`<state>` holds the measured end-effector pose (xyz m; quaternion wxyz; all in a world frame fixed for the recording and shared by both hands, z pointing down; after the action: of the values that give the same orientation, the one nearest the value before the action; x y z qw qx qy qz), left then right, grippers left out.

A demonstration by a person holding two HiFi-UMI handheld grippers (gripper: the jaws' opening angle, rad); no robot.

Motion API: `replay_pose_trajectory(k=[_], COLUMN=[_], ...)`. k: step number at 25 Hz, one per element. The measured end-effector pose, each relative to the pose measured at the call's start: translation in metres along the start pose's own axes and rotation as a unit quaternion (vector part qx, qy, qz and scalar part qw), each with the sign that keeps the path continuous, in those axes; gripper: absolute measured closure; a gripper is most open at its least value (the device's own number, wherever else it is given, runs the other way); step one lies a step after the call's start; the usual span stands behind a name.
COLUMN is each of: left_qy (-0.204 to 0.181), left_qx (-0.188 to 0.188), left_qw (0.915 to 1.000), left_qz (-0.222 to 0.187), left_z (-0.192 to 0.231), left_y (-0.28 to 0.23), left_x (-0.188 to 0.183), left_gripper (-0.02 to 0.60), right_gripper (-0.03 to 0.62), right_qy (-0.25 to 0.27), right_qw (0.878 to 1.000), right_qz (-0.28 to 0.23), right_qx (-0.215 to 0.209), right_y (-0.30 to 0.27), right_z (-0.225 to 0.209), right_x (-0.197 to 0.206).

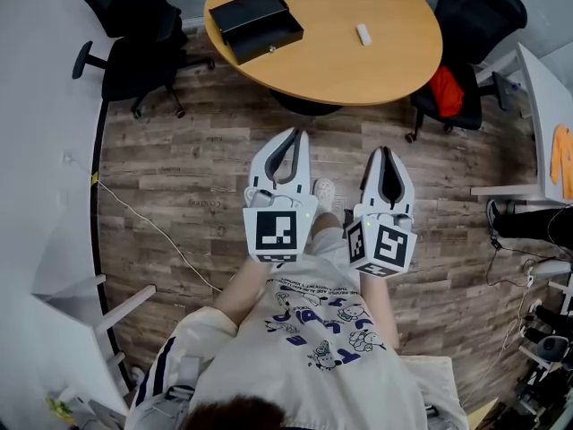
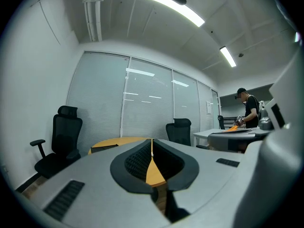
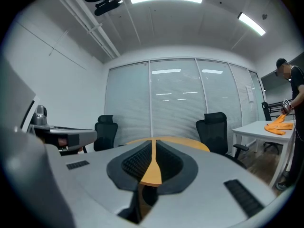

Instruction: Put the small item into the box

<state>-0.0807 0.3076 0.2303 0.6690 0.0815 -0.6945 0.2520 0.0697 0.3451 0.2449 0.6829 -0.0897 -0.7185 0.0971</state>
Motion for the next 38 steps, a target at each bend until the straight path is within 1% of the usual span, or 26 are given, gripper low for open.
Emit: replay_pose_trajectory(k=[3,11,24,30,38], left_qy=[0.004,0.001,0.002,0.002,0.013], left_qx=[0.003,-0.002,-0.019,-0.028,-0.044], left_qw=[1.0,1.0,0.9998,0.9995,0.9987], left_qz=[0.005,0.006,0.008,0.015,0.023], left_z=[0.001,0.001,0.001,0.003,0.011], left_y=[-0.01,-0.049,-0.136,-0.178,-0.238], left_x=[0.001,-0.006,-0.029,-0.038,-0.046], left_gripper=[0.558,0.558,0.558,0.558,0.558], right_gripper=[0.549,0.549,0.549,0.549,0.549], right_qy=[-0.003,-0.004,-0.004,-0.018,0.0], right_qw=[1.0,1.0,0.999,0.999,0.998], right_qz=[0.005,0.012,0.019,0.026,0.036], right_qx=[0.001,-0.007,-0.03,-0.039,-0.059], right_y=[-0.01,-0.05,-0.135,-0.179,-0.24], right_z=[-0.003,-0.02,-0.057,-0.076,-0.091], right_x=[0.001,-0.004,-0.027,-0.037,-0.05])
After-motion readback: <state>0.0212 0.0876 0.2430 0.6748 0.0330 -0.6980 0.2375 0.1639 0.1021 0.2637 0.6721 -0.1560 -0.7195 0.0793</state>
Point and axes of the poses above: the fingertips, and each gripper's own axes: y backward along the fingers, z to its left, x out of its underside, the point moved 2 cm from there along y, backward along the fingers, and after that the axes turned 10 degrees about z, right-handed, at the moved point
